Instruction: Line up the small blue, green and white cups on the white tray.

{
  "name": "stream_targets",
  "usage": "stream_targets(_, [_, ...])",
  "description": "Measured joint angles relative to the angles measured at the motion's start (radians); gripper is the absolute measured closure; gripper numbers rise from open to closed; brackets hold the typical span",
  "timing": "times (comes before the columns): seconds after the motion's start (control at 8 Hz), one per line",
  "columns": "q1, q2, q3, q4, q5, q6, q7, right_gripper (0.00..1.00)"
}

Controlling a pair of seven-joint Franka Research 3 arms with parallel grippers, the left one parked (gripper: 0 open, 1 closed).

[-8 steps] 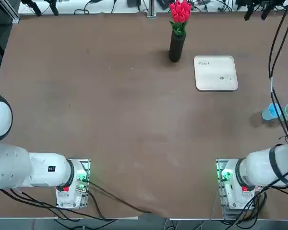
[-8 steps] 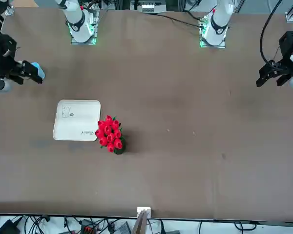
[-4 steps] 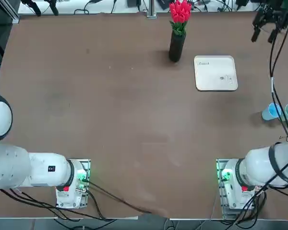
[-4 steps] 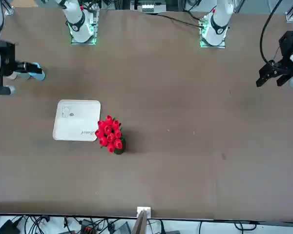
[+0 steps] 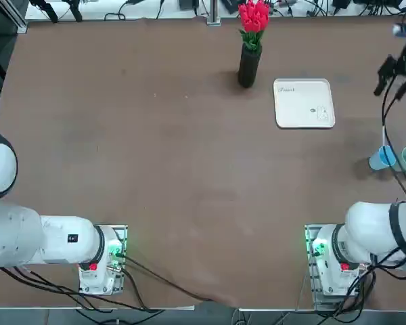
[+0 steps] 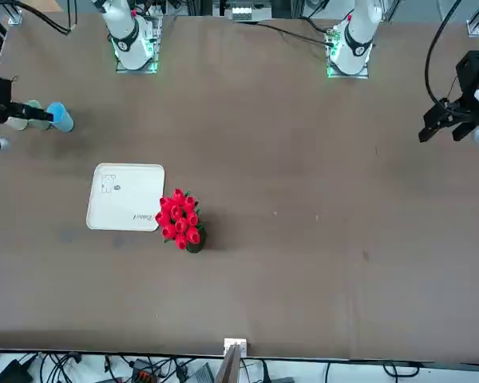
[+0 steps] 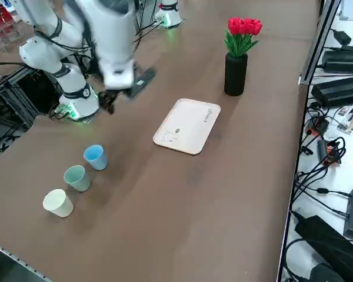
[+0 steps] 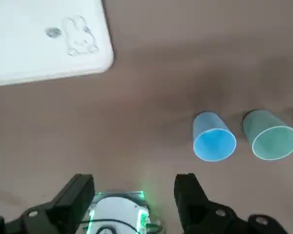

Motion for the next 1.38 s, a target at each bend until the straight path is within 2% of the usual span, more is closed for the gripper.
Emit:
stream_targets(0.25, [-0.107, -0.057, -0.001, -0.188, -0.002, 0.14, -0.076, 0.0])
stream_targets(0.62, [-0.154, -0.057, 0.001, -0.349, -0.002, 0.351, -0.087, 0.0])
stream_targets(0.88, [-0.166, -0.021, 0.003, -0.402, -0.002, 0.45, -0.087, 0.0])
stream_targets(1.38, [-0.228, 0.032, 0.003, -0.405, -0.002, 0.504, -0.103, 0.0])
